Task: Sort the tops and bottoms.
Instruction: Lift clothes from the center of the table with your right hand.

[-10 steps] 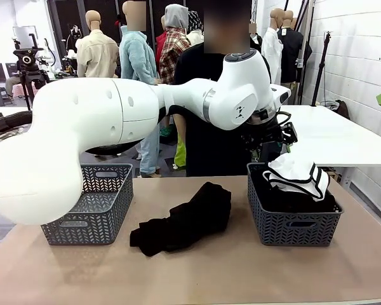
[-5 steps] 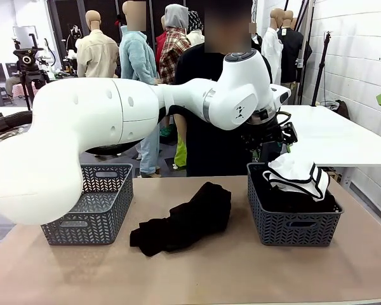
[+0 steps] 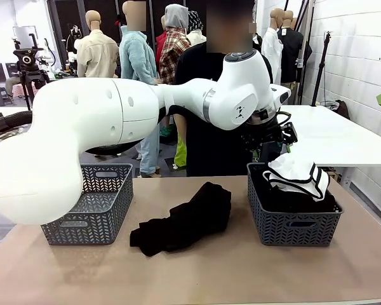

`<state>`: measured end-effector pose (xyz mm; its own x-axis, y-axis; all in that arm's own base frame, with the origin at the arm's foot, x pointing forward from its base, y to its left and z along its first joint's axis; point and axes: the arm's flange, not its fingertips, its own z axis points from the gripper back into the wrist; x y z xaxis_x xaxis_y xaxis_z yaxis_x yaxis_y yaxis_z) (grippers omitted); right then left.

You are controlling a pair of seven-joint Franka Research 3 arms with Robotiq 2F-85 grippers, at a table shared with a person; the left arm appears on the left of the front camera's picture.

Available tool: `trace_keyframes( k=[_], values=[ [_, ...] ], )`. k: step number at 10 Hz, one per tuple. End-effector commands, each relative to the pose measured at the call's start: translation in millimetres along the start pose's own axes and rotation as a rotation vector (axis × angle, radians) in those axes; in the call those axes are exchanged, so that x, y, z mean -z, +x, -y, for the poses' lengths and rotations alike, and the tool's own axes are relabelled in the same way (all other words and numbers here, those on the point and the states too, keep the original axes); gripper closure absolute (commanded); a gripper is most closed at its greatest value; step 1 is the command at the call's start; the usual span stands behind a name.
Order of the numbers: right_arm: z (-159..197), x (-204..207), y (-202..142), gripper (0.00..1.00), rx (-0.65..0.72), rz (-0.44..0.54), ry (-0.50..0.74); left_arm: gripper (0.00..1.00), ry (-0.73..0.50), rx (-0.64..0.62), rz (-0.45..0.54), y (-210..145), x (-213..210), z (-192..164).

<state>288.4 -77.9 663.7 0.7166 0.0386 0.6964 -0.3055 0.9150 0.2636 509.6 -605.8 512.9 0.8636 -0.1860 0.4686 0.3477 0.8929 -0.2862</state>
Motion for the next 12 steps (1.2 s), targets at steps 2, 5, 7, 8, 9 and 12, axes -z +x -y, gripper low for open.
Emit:
trace_keyframes(
  k=[2,5,7,8,9,12],
  values=[
    [0.0,1.6,-1.3,0.0,-0.004,-0.011,-0.009,0.0,0.071,0.042,0.012,-3.4,-27.4,-5.0],
    [0.0,1.6,-1.3,0.0,-0.004,-0.011,-0.009,0.0,0.306,0.069,-0.098,-23.9,-88.0,-47.6],
    [0.0,1.6,-1.3,0.0,-0.004,-0.011,-0.009,0.0,0.303,0.001,-0.14,-55.8,-131.0,-84.0],
    [0.0,1.6,-1.3,0.0,-0.004,-0.011,-0.009,0.0,0.263,-0.039,-0.104,-69.6,-149.7,-104.8],
    [0.0,1.6,-1.3,0.0,-0.004,-0.011,-0.009,0.0,0.231,-0.068,-0.134,-85.1,-163.6,-126.4],
    [0.0,1.6,-1.3,0.0,-0.004,-0.011,-0.009,0.0,0.375,-0.076,-0.462,-119.8,-186.7,-160.5]
  ],
)
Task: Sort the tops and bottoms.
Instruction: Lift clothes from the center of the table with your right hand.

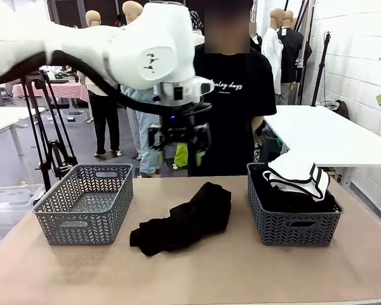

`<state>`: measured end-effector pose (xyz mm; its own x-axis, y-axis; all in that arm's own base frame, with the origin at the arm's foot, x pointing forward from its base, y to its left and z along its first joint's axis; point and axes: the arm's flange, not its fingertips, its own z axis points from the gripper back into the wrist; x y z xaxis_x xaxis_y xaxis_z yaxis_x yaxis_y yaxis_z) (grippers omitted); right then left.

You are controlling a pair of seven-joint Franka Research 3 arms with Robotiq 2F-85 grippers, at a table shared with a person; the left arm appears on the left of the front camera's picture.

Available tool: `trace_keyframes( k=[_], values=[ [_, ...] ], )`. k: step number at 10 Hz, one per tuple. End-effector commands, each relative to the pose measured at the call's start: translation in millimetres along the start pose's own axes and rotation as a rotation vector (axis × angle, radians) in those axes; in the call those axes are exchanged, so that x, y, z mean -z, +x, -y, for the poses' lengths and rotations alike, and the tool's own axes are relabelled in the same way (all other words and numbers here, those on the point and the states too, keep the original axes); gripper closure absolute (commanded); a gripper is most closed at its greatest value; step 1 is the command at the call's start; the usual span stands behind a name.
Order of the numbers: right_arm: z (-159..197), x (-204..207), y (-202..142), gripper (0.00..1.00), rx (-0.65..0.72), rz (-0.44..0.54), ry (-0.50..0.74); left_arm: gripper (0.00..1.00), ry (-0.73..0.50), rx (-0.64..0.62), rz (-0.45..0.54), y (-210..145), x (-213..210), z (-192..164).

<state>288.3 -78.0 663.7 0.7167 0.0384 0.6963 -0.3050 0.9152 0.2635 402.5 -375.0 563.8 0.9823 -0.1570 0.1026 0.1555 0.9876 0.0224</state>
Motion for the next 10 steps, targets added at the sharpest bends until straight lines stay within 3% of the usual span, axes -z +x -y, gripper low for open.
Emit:
trace_keyframes(
  k=[1,2,3,7,8,9,10],
  values=[
    [-0.1,1.7,-1.2,0.0,-0.004,-0.011,-0.008,0.0,0.011,0.064,-0.051,-13.5,-4.3,-13.6],
    [-0.1,1.7,-1.2,0.0,-0.004,-0.011,-0.008,0.0,-0.036,0.066,0.022,-14.9,-6.1,-8.8],
    [-0.1,1.7,-1.2,0.0,-0.004,-0.011,-0.008,0.0,0.026,0.019,-0.05,-11.8,1.5,-10.7],
    [-0.1,1.7,-1.2,0.0,-0.004,-0.011,-0.008,0.0,0.031,0.038,-0.05,-13.6,1.8,-10.2],
    [-0.1,1.7,-1.2,0.0,-0.004,-0.011,-0.008,0.0,0.052,0.076,-0.017,-13.1,0.3,-22.6],
    [-0.1,1.7,-1.2,0.0,-0.004,-0.011,-0.008,0.0,-0.016,0.187,-0.013,-19.9,-7.8,-48.7],
    [-0.1,1.7,-1.2,0.0,-0.004,-0.011,-0.008,0.0,0.024,0.213,-0.012,-28.0,-15.2,-79.8]
  ],
)
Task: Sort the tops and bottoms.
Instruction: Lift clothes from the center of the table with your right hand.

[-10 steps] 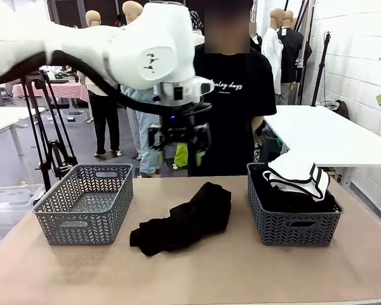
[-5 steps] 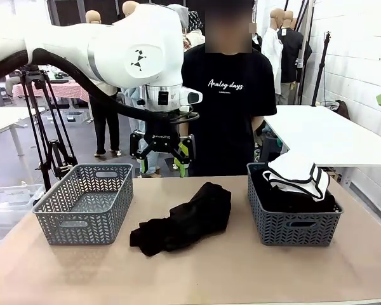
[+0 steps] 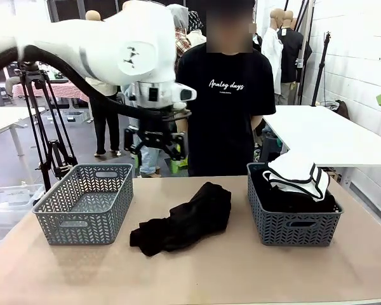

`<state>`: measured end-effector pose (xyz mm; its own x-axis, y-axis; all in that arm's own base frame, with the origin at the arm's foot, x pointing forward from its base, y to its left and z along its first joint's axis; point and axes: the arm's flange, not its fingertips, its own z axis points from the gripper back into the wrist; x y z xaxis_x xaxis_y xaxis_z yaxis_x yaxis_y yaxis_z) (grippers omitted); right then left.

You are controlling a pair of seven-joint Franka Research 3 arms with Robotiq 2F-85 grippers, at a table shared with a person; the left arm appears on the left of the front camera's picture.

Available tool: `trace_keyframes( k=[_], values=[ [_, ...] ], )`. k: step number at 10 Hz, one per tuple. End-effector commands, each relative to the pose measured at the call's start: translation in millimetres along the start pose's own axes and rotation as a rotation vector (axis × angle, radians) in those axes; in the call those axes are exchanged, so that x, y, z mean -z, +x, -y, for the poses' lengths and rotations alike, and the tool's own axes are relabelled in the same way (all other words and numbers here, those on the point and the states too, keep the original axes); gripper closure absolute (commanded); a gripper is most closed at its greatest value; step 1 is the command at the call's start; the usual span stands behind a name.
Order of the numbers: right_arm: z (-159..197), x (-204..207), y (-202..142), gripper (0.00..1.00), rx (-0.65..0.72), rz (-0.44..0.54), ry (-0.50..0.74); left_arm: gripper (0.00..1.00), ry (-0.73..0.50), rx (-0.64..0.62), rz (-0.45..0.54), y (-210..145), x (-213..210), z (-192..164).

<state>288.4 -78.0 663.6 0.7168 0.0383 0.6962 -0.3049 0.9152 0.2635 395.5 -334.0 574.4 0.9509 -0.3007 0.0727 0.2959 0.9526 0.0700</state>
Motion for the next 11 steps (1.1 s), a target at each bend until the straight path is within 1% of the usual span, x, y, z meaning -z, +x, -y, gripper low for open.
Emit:
trace_keyframes(
  k=[1,2,3,4,6,7,8,9,11],
  values=[
    [-0.1,1.6,-1.2,0.0,-0.004,-0.011,-0.008,0.0,0.023,0.019,0.022,-32.9,-6.0,-68.5],
    [-0.1,1.6,-1.2,0.0,-0.004,-0.011,-0.008,0.0,0.032,-0.056,0.039,-41.4,-8.5,-98.2],
    [-0.1,1.6,-1.2,0.0,-0.004,-0.011,-0.008,0.0,0.004,-0.028,0.072,-51.0,-10.7,-117.3],
    [-0.1,1.6,-1.2,0.0,-0.004,-0.011,-0.008,0.0,-0.039,-0.039,0.165,-59.2,-11.7,-138.4],
    [-0.1,1.6,-1.2,0.0,-0.004,-0.011,-0.008,0.0,-0.112,-0.01,0.226,-73.6,-11.1,-172.8],
    [-0.1,1.6,-1.2,0.0,-0.004,-0.011,-0.008,0.0,-0.173,0.002,0.228,-80.0,-8.7,-189.2],
    [-0.1,1.6,-1.2,0.0,-0.004,-0.011,-0.008,0.0,-0.23,0.056,0.236,-86.5,-7.7,-199.2],
    [-0.1,1.6,-1.2,0.0,-0.004,-0.011,-0.008,0.0,-0.233,0.083,0.235,-90.6,-8.7,-202.0],
    [-0.1,1.6,-1.2,0.0,-0.004,-0.011,-0.008,0.0,-0.209,0.094,0.251,-93.4,-12.4,-199.2]
  ],
)
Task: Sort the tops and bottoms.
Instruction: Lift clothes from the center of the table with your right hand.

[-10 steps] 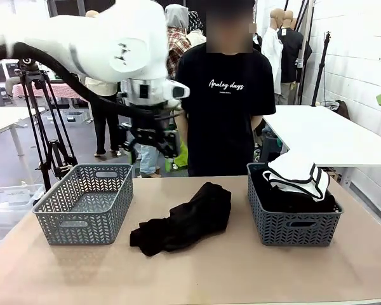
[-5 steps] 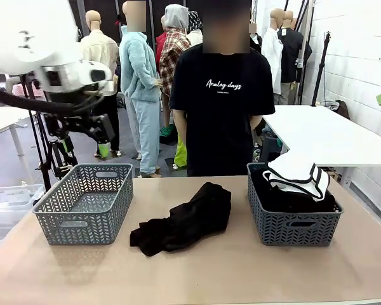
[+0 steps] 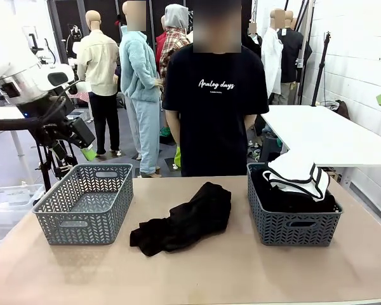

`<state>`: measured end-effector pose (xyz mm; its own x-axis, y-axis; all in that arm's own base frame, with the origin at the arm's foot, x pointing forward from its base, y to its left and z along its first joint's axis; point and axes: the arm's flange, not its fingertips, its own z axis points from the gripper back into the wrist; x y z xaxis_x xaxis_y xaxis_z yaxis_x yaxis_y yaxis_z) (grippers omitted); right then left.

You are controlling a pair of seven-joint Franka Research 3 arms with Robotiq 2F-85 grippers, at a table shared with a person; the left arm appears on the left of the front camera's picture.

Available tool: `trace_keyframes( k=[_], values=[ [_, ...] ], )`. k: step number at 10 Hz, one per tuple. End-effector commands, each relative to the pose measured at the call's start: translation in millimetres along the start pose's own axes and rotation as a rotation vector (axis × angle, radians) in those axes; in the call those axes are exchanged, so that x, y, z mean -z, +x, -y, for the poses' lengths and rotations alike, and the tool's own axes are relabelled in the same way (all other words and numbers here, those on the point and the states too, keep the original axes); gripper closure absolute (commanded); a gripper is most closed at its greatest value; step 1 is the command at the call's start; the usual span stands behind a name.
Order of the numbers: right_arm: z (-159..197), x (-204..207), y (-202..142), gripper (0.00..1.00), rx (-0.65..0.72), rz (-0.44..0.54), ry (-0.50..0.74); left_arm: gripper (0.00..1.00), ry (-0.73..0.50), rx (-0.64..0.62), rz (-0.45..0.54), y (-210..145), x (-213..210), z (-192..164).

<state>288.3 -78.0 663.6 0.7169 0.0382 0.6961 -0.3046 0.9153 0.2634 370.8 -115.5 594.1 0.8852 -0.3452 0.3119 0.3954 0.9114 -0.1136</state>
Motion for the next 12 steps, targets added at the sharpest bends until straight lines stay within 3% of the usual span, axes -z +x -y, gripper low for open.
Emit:
trace_keyframes(
  k=[1,2,8,9,10,12],
  values=[
    [-0.2,1.6,-1.1,0.0,-0.004,-0.011,-0.008,0.0,0.037,-0.071,0.005,-1.5,-1.4,10.8],
    [-0.2,1.6,-1.1,0.0,-0.004,-0.011,-0.008,0.0,0.0,0.0,0.0,0.0,0.0,0.0],
    [0.0,0.0,0.0,0.0,0.0,0.0,0.0,0.0,0.0,0.0,0.0,0.0,0.0,0.0],
    [-4.1,-18.0,7.4,0.0,-0.001,0.139,0.084,0.0,0.0,0.0,0.0,0.0,0.0,0.0],
    [-24.3,-12.4,24.5,0.0,-0.051,0.138,0.133,0.0,0.0,0.0,0.0,0.0,0.0,0.0],
    [-80.1,28.1,52.0,0.0,-0.214,0.023,0.261,0.0,0.0,0.0,0.0,0.0,0.0,0.0]
  ],
)
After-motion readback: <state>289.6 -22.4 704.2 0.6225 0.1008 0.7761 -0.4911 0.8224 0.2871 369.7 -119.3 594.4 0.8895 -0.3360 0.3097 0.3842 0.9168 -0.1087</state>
